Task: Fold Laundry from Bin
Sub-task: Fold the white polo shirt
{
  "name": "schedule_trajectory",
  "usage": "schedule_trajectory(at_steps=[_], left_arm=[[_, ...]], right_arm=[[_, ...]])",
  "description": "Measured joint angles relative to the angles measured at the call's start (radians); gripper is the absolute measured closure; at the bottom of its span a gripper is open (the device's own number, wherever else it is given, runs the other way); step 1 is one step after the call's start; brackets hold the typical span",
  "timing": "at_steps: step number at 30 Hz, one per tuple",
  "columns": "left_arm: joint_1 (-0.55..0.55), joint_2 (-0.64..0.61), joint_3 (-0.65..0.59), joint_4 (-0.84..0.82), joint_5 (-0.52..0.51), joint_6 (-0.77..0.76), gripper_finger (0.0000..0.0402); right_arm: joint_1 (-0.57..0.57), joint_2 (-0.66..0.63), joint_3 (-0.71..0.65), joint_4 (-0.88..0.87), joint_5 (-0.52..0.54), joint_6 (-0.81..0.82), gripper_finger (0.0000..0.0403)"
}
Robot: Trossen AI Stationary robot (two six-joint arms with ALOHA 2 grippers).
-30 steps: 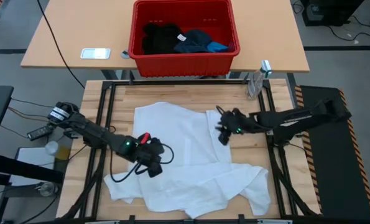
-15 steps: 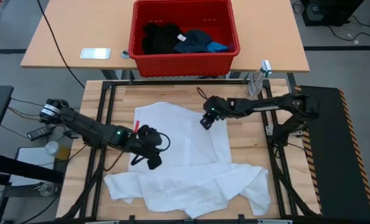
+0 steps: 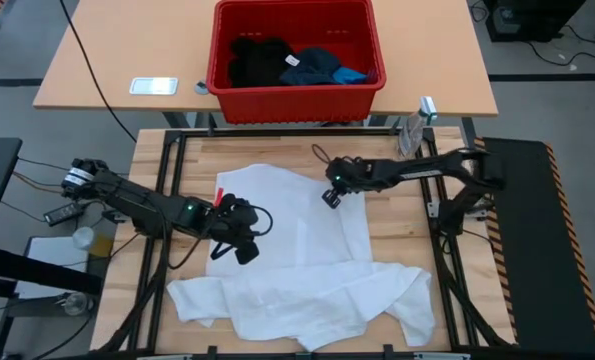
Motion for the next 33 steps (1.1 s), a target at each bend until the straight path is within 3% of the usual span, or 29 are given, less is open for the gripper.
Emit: schedule_trajectory(at_steps=[6, 10, 14, 17, 23, 33], left_arm=[[0.001, 0.000, 0.000, -0.002, -0.003, 0.066, 0.0258], [0.017, 0.000, -0.006, 0.032, -0.008, 0.093, 0.0258], [0.019, -0.001, -0.078, 0.079, 0.041, 0.086, 0.0258], [0.014, -0.001, -0.167, 0.146, 0.043, 0.047, 0.0258], [0.055, -0.001, -0.280, 0.159, 0.038, 0.004, 0.0258], [0.074, 0.000, -0.290, 0.133, 0.049, 0.012, 0.0258]], right_arm=[[0.047, -0.278, 0.042, -0.017, 0.349, -0.132, 0.0399], [0.027, -0.393, 0.042, -0.196, 0.370, -0.085, 0.0399], [-0.001, -0.421, 0.040, -0.554, 0.385, 0.184, 0.0399], [-0.061, -0.405, 0.039, -0.661, 0.437, 0.275, 0.0395], [-0.152, -0.337, 0.039, -0.552, 0.291, 0.111, 0.0372], [-0.210, -0.249, 0.039, -0.561, 0.118, 0.000, 0.0361]])
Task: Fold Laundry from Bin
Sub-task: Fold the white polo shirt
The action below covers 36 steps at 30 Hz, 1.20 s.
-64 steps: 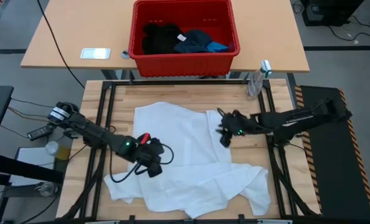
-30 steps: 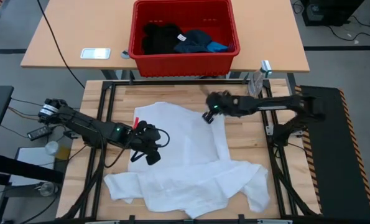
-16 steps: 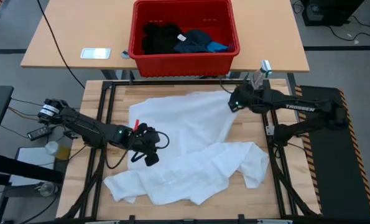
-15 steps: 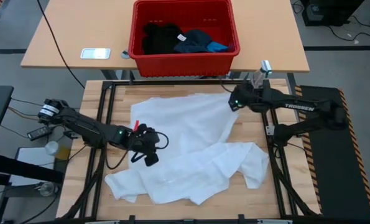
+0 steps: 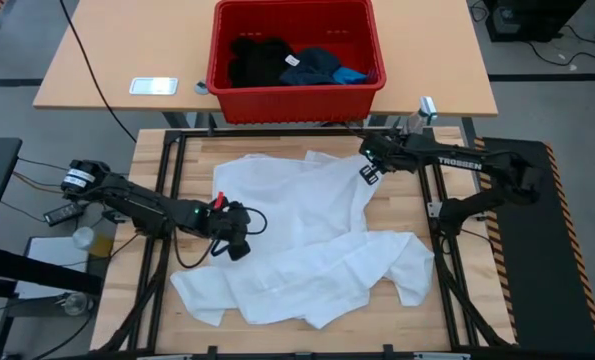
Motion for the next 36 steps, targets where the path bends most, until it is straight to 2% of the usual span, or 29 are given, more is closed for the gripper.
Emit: schedule_trajectory(at_steps=[4, 6, 8, 10, 13, 16, 22, 25, 31, 36], left_arm=[[0.015, -0.064, 0.000, 0.023, 0.001, 0.022, 0.0258], [0.046, -0.114, 0.000, 0.020, 0.002, 0.035, 0.0259], [0.107, -0.160, 0.000, 0.014, 0.007, 0.079, 0.0260], [0.200, -0.193, 0.000, 0.014, 0.032, 0.161, 0.0260], [0.370, -0.194, 0.001, 0.048, 0.115, 0.319, 0.0260], [0.520, -0.151, 0.001, 0.124, 0.216, 0.469, 0.0260], [0.688, -0.005, 0.002, 0.317, 0.455, 0.682, 0.0260], [0.720, 0.083, 0.001, 0.406, 0.457, 0.752, 0.0260], [0.800, 0.230, 0.000, 0.506, 0.446, 0.758, 0.0260], [0.855, 0.308, 0.000, 0.513, 0.425, 0.704, 0.0260]], right_arm=[[-0.008, -0.011, 0.016, 0.027, -0.143, -0.015, 0.0316], [-0.012, -0.033, 0.040, 0.059, -0.255, -0.015, 0.0283], [0.004, -0.061, 0.043, 0.123, -0.378, 0.010, 0.0252], [0.047, -0.075, 0.020, 0.218, -0.442, 0.032, 0.0227], [0.121, -0.064, -0.040, 0.364, -0.445, 0.073, 0.0207], [0.194, -0.022, -0.095, 0.521, -0.457, 0.119, 0.0203], [0.375, 0.065, -0.143, 0.623, -0.426, 0.208, 0.0216], [0.468, 0.107, -0.143, 0.630, -0.359, 0.239, 0.0221], [0.571, 0.209, -0.142, 0.658, -0.283, 0.315, 0.0222], [0.604, 0.293, -0.142, 0.668, -0.304, 0.359, 0.0222]])
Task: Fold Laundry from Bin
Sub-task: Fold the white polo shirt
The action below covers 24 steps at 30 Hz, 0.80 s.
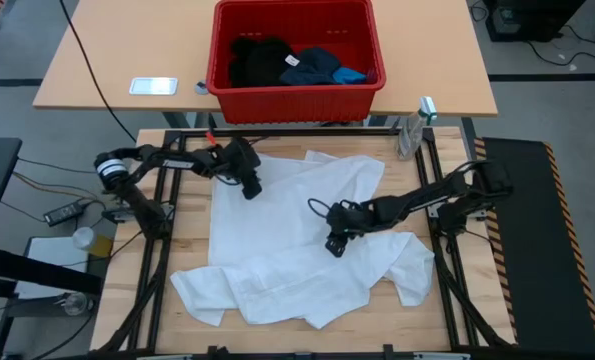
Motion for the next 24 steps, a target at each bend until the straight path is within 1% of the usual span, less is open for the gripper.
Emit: schedule_trajectory(at_steps=[3, 6, 8, 11, 13, 15, 16, 17, 20, 22, 23, 24], left_arm=[[0.023, 0.004, 0.000, 0.012, -0.057, -0.054, 0.0260], [0.039, -0.005, 0.000, 0.038, -0.097, -0.059, 0.0260], [0.048, -0.010, 0.002, 0.062, -0.161, -0.074, 0.0260], [0.074, -0.008, 0.000, 0.040, -0.254, -0.139, 0.0260], [0.092, -0.008, 0.000, 0.039, -0.281, -0.181, 0.0260], [0.102, -0.009, 0.000, 0.037, -0.281, -0.196, 0.0260], [0.102, -0.018, -0.001, 0.034, -0.256, -0.193, 0.0260], [0.102, -0.038, -0.002, 0.033, -0.209, -0.169, 0.0260], [0.070, -0.108, 0.003, 0.121, -0.018, -0.059, 0.0260], [0.041, -0.130, 0.003, 0.159, 0.092, -0.022, 0.0260], [0.026, -0.129, 0.003, 0.176, 0.128, -0.017, 0.0261], [0.009, -0.123, 0.002, 0.177, 0.139, -0.010, 0.0260]], right_arm=[[0.028, 0.026, 0.000, 0.005, -0.008, 0.016, 0.0222], [0.062, 0.035, 0.000, -0.002, -0.009, 0.037, 0.0222], [0.084, 0.035, 0.000, -0.008, -0.006, 0.039, 0.0222], [0.109, 0.035, 0.000, -0.042, 0.005, 0.063, 0.0222], [0.120, 0.034, 0.000, -0.059, 0.012, 0.082, 0.0222], [0.126, 0.034, 0.000, -0.066, 0.020, 0.083, 0.0222], [0.126, 0.032, 0.000, -0.066, 0.019, 0.084, 0.0222], [0.126, 0.026, 0.000, -0.068, 0.016, 0.084, 0.0222], [0.123, -0.006, 0.000, -0.060, 0.012, 0.089, 0.0222], [0.118, -0.037, 0.000, -0.053, 0.037, 0.091, 0.0222], [0.117, -0.049, 0.001, -0.051, 0.057, 0.091, 0.0222], [0.115, -0.056, 0.001, -0.050, 0.079, 0.087, 0.0222]])
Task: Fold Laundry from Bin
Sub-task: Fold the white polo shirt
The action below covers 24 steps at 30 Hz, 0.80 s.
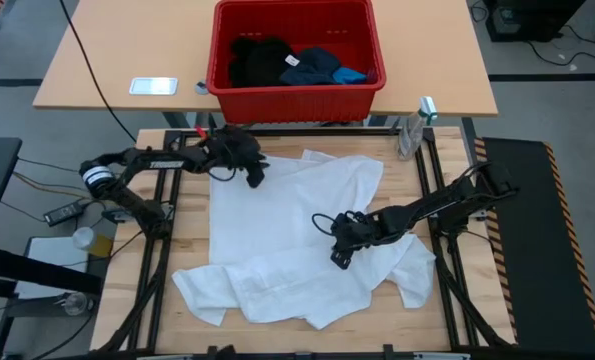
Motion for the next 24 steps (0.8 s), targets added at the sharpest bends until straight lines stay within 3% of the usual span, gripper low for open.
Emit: schedule_trajectory(at_steps=[6, 10, 15, 21, 24], left_arm=[[-0.076, 0.150, -0.004, 0.124, 0.005, 0.017, 0.0260], [-0.085, 0.238, 0.002, 0.251, -0.059, -0.048, 0.0260], [-0.046, 0.308, 0.040, 0.193, -0.195, -0.216, 0.0261], [0.005, 0.280, 0.038, 0.169, -0.245, -0.436, 0.0275], [0.049, 0.239, 0.037, 0.074, -0.314, -0.577, 0.0287]], right_arm=[[-0.034, 0.023, 0.000, 0.026, 0.016, -0.034, 0.0222], [-0.045, 0.034, 0.000, 0.043, 0.002, -0.033, 0.0222], [-0.049, 0.034, 0.000, 0.065, -0.005, -0.033, 0.0222], [-0.045, 0.034, 0.000, 0.070, -0.018, -0.030, 0.0222], [-0.044, 0.034, 0.000, 0.061, -0.023, -0.029, 0.0222]])
